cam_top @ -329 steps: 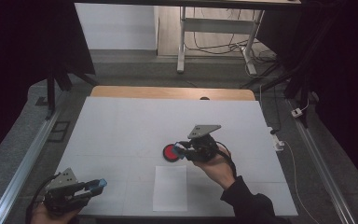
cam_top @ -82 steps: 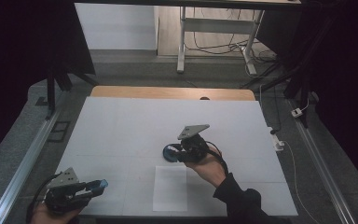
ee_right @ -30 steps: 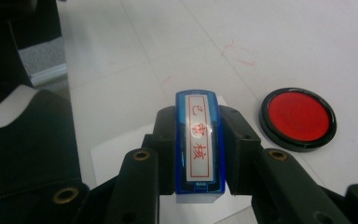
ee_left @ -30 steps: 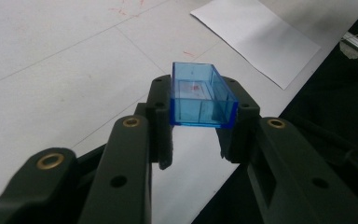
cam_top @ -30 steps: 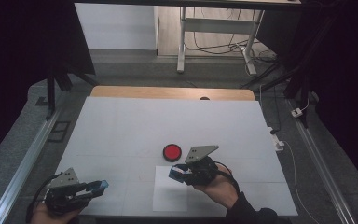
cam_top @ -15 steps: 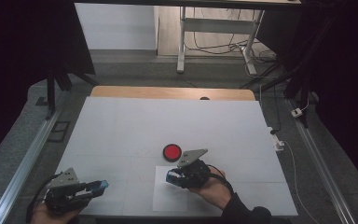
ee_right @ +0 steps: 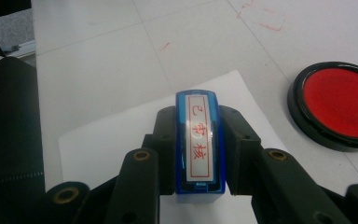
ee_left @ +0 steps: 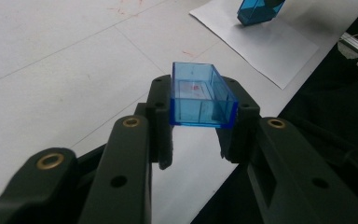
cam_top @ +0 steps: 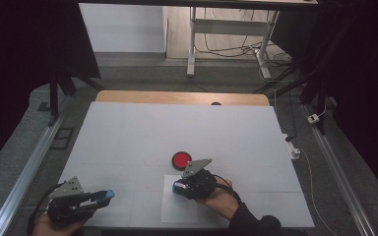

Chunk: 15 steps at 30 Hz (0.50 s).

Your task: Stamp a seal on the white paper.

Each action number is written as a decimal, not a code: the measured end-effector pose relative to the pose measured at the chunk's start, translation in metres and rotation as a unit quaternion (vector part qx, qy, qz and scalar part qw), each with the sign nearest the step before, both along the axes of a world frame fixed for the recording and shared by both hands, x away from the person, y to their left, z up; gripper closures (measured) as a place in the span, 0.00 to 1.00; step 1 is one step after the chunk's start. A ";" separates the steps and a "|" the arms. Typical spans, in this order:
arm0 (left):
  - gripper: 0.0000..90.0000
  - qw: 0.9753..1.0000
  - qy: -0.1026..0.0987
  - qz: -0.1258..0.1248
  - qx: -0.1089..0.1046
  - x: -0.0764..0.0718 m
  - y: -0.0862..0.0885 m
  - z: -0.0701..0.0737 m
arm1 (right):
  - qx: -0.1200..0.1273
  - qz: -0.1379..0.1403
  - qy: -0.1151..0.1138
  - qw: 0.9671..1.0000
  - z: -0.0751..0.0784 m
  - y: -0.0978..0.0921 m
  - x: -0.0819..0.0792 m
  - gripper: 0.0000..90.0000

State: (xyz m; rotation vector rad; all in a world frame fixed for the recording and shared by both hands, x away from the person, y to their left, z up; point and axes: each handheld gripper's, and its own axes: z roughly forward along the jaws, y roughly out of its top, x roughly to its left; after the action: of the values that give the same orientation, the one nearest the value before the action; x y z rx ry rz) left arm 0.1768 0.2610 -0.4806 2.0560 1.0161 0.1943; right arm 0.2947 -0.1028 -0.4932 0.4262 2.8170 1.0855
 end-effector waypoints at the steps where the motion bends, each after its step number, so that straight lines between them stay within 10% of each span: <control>1: 0.76 1.000 0.000 0.000 0.000 0.000 0.000 0.000 | -0.001 0.001 0.001 1.000 -0.001 0.000 0.000 0.78; 15: 0.76 1.000 0.001 0.000 0.001 0.000 0.000 0.000 | -0.001 -0.009 0.020 1.000 -0.008 -0.002 0.004 0.78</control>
State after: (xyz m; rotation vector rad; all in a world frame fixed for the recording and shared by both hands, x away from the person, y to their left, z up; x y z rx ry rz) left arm 0.1770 0.2606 -0.4808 2.0590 1.0163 0.1937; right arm 0.2984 -0.1046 -0.5011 0.4770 2.8417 1.0831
